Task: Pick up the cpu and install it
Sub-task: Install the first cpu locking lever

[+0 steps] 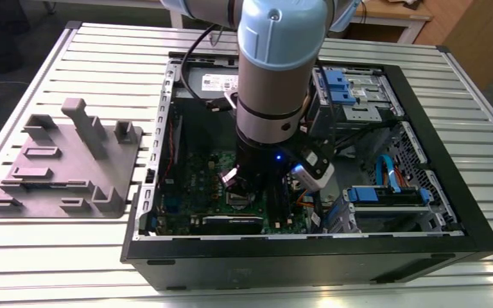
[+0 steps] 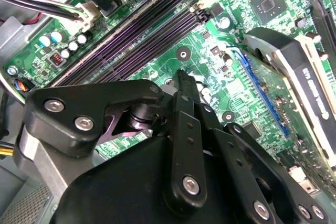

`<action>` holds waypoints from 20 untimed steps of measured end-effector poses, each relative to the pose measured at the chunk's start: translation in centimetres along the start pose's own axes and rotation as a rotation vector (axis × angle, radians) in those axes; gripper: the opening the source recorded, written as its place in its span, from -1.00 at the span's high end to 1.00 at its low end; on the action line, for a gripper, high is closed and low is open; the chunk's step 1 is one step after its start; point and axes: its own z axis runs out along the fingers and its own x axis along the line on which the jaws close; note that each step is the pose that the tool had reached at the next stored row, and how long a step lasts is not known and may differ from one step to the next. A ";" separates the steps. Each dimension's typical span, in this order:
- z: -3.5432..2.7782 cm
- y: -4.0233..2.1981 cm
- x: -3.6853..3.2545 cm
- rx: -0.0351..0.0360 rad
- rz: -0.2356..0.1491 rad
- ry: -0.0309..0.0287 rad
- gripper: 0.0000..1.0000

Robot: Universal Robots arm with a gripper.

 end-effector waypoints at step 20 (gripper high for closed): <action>-0.45 0.77 -0.34 0.0000 0.000 0.0000 0.80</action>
